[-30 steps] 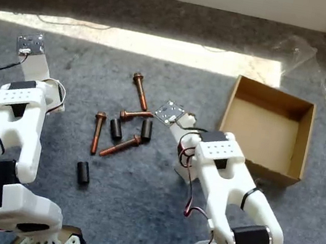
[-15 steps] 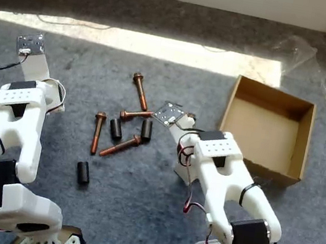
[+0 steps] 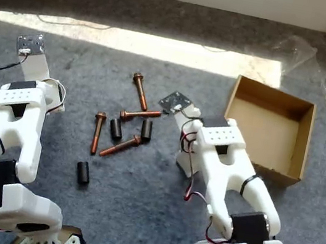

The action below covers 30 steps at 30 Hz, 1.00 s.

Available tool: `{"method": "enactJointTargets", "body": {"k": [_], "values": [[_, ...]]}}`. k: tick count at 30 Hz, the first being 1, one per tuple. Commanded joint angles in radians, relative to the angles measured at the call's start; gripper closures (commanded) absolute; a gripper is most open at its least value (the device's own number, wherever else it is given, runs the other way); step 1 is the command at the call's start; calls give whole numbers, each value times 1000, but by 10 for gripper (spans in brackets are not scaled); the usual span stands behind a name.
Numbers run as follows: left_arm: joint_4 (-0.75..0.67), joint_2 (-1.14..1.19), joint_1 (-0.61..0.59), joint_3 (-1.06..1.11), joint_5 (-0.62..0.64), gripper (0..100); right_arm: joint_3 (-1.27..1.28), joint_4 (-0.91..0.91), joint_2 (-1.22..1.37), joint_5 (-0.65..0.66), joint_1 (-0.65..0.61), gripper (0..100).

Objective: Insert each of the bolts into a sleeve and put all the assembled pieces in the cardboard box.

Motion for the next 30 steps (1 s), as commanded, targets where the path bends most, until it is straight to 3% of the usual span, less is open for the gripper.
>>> {"method": "enactJointTargets", "body": {"k": [1, 10, 17, 22, 30], "values": [[-11, -4, 27, -2, 3, 870, -101, 105, -154, -11, 7, 993], [-11, -4, 28, -2, 3, 870, -194, 245, -404, -14, 5, 993], [-8, -4, 28, -2, 3, 870, -194, 236, -567, -215, 1, 993], [-8, -4, 62, -2, -100, 870, -153, 236, -737, -318, -85, 993], [-3, -4, 111, -1, -164, 872, 30, 193, -1038, -334, -157, 993]]}}
